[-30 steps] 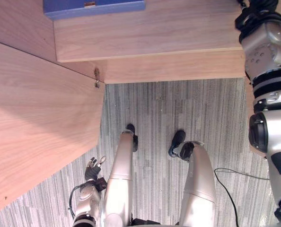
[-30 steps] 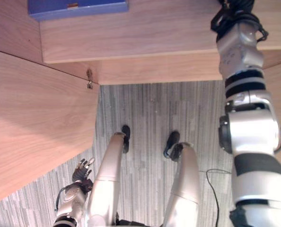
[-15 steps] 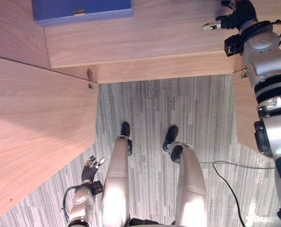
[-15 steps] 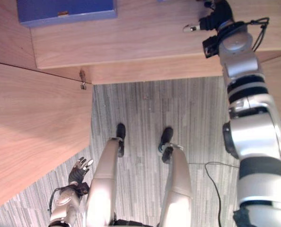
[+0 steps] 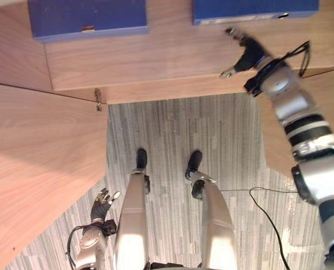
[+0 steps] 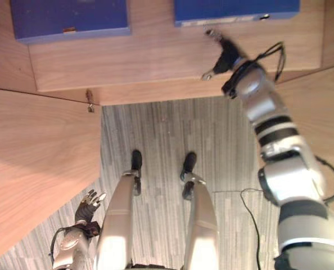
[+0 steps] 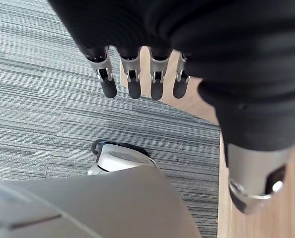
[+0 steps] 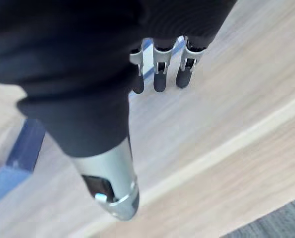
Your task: Walk over to the cabinet, pick up the folder, carry it to the office cabinet, place the folder inside the office cabinet, then close the office cabinet door
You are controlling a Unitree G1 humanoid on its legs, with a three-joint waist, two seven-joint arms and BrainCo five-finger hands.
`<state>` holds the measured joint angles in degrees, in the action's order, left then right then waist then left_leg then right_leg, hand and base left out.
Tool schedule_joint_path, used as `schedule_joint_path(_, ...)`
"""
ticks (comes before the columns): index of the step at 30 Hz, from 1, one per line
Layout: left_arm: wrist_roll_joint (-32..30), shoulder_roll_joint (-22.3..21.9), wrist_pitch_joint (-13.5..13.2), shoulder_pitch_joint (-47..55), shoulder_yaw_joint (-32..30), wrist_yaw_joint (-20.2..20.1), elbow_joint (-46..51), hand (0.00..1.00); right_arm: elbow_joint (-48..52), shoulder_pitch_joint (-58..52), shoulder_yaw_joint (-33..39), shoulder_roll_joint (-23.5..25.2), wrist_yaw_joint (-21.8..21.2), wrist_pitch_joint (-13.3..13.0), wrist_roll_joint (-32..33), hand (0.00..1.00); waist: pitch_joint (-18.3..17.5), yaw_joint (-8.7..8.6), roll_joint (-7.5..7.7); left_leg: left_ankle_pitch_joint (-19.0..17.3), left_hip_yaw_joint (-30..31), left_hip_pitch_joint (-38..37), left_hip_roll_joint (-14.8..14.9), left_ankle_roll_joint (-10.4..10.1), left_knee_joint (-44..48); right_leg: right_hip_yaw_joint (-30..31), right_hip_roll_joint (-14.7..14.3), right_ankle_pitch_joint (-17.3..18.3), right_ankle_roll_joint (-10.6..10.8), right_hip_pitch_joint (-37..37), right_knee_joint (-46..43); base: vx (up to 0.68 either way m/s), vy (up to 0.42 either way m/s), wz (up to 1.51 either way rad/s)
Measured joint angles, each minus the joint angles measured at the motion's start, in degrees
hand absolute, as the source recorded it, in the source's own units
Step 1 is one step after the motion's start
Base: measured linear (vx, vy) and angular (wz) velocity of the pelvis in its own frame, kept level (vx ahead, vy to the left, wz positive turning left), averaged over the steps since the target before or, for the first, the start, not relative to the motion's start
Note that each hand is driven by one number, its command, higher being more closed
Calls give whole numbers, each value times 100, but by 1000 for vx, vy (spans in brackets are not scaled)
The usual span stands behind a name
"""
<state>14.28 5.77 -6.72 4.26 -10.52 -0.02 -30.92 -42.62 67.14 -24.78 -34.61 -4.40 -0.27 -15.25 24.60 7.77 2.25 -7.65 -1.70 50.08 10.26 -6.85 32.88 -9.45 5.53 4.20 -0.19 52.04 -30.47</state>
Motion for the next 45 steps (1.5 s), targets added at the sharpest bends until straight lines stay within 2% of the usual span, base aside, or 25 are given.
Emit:
schedule_joint_path(7, 0, -48, 14, -2, -102, 112, -50, 0, -98, -224, 5, 480, 6, 104, -866, 0, -159, -59, 103, 273, -130, -362, -5, 1, -613, 10, -70, -324, 6, -339, 655, 17, 13, -4)
schedule_joint_path(12, 10, -240, 43, -39, -95, 256, -194, 0, -573, -387, -268, 1047, 38, 250, -1652, 0, -397, -60, 159, 670, -306, -1033, -27, -35, -1547, 21, -151, -642, -2, -880, 1427, 31, 13, -5)
schedule_joint_path(15, 2, -339, 70, -193, 0, 304, -501, 0, -1034, -550, -473, 1323, -1, 298, -1755, 0, -544, -50, 162, 888, -365, -1583, -51, -78, -2105, -1, -169, -685, -9, -1245, 1624, 50, -5, -1)
schedule_joint_path(18, 0, -405, 72, -423, 35, 309, -811, 0, -1208, -946, -519, 1492, -76, 323, -1756, 0, -597, -70, 161, 899, -436, -1991, -41, -85, -2195, -40, -184, -693, 1, -1652, 1726, 71, 8, -6)
schedule_joint_path(19, -1, -465, 73, -600, 61, 329, -1080, 0, -1214, -1524, -504, 1655, -138, 383, -1759, 0, -618, -82, 167, 873, -537, -2348, -18, -76, -2195, -40, -207, -733, 58, -2082, 1881, 56, 31, -4)
schedule_joint_path(21, -7, -497, 70, -637, 123, 335, -1205, 0, -1213, -1922, -501, 1801, -141, 385, -1759, 0, -679, -118, 198, 823, -593, -2560, 0, -69, -2189, -16, -240, -783, 83, -2324, 2011, 40, 29, -19)
schedule_joint_path(22, -48, -517, 73, -659, 145, 339, -1373, 0, -1205, -2398, -376, 1991, -139, 377, -1757, 0, -914, -151, 253, 735, -711, -2653, 14, -37, -2163, 59, -273, -832, 83, -2438, 2158, 46, 23, -38)
schedule_joint_path(25, -159, -532, 100, -747, 267, 340, -1742, 0, -1152, -3303, -64, 2233, -133, 276, -1462, 0, -1015, -234, 268, 577, -857, -3155, -18, -16, -2083, 278, -317, -989, 140, -2991, 2438, 34, 54, -43)
schedule_joint_path(26, -253, -516, 108, -735, 269, 340, -1838, 0, -1151, -3717, 215, 2293, -122, 220, -1000, 0, -1057, -277, 270, 452, -917, -3375, -21, 6, -1983, 377, -330, -1021, 158, -3248, 2536, -27, 76, -36)
schedule_joint_path(28, -346, -391, 115, -660, 264, 335, -2020, 0, -1150, -4310, 826, 2437, -51, 207, -489, 0, -1271, -419, 303, 268, -1062, -3596, -34, 43, -1844, 560, -330, -1035, 200, -3493, 2672, -56, 96, -44)
schedule_joint_path(32, -635, -203, 144, -494, 212, 335, -2326, 0, -1144, -5063, 1794, 2651, 230, 144, 324, 0, -1579, -587, 334, 167, -1304, -4038, -147, 119, -1897, 858, -277, -1090, 271, -3836, 2898, -59, 87, -37)
schedule_joint_path(37, -935, -190, 183, -225, 0, 337, -2711, 0, -1071, -5936, 2903, 2856, 597, 38, 897, 0, -2128, -742, 309, 38, -1581, -4475, -318, 162, -2073, 1257, -241, -1165, 341, -4054, 3075, -9, 83, -36)
schedule_joint_path(39, -954, -170, 218, -207, -120, 342, -2866, 0, -975, -6201, 3236, 2909, 695, 22, 1165, 0, -2180, -802, 291, -27, -1793, -4643, -344, 173, -2066, 1474, -246, -1266, 397, -4142, 3083, 57, 73, -49)
schedule_joint_path(45, -1255, -184, 296, -162, -420, 338, -3057, 0, -741, -6852, 3943, 3095, 974, 16, 1183, 0, -2223, -908, 247, -255, -2566, -5133, -368, 228, -2039, 2158, -342, -1348, 407, -4228, 3033, 16, 94, -68)
